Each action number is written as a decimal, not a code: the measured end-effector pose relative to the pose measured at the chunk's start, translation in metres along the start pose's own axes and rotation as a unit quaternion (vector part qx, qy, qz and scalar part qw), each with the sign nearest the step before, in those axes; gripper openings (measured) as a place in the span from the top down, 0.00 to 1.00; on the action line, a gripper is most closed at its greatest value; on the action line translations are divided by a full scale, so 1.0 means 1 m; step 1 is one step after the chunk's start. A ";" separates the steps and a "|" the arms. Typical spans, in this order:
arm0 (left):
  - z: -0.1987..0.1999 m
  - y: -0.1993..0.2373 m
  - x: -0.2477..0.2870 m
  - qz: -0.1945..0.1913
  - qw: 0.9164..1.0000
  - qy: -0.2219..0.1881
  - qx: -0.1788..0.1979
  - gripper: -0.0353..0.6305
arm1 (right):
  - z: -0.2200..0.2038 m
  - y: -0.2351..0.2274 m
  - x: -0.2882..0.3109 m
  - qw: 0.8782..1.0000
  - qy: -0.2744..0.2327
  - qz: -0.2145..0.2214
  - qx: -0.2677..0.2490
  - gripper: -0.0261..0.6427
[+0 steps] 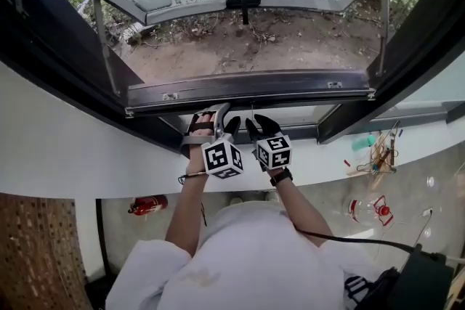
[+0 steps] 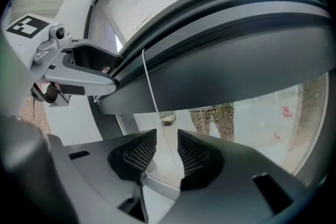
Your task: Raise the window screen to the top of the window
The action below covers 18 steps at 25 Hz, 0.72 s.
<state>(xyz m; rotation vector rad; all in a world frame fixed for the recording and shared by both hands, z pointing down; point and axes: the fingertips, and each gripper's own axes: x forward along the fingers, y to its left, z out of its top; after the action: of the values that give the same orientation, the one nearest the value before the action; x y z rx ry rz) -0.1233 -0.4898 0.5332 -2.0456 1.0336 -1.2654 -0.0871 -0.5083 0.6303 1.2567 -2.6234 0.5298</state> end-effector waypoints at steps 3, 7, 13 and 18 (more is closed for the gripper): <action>0.000 0.001 0.000 -0.002 1.000 0.000 0.006 0.65 | -0.003 0.005 0.008 1.000 0.003 0.019 -0.007 0.80; 0.000 0.001 0.000 0.006 1.000 -0.005 -0.005 0.65 | -0.012 0.005 0.011 0.999 -0.004 0.034 -0.024 0.96; 0.000 0.004 -0.001 0.013 1.000 -0.010 -0.007 0.65 | -0.012 0.000 0.006 0.998 -0.017 0.048 -0.036 0.96; -0.001 0.004 -0.001 0.018 1.000 -0.014 -0.013 0.65 | -0.020 -0.004 -0.004 0.998 -0.011 0.044 -0.043 0.96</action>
<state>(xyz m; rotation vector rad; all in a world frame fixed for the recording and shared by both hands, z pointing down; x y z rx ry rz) -0.1257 -0.4916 0.5299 -2.0488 1.0757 -1.2071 -0.0814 -0.4998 0.6487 1.1332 -2.6982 0.4135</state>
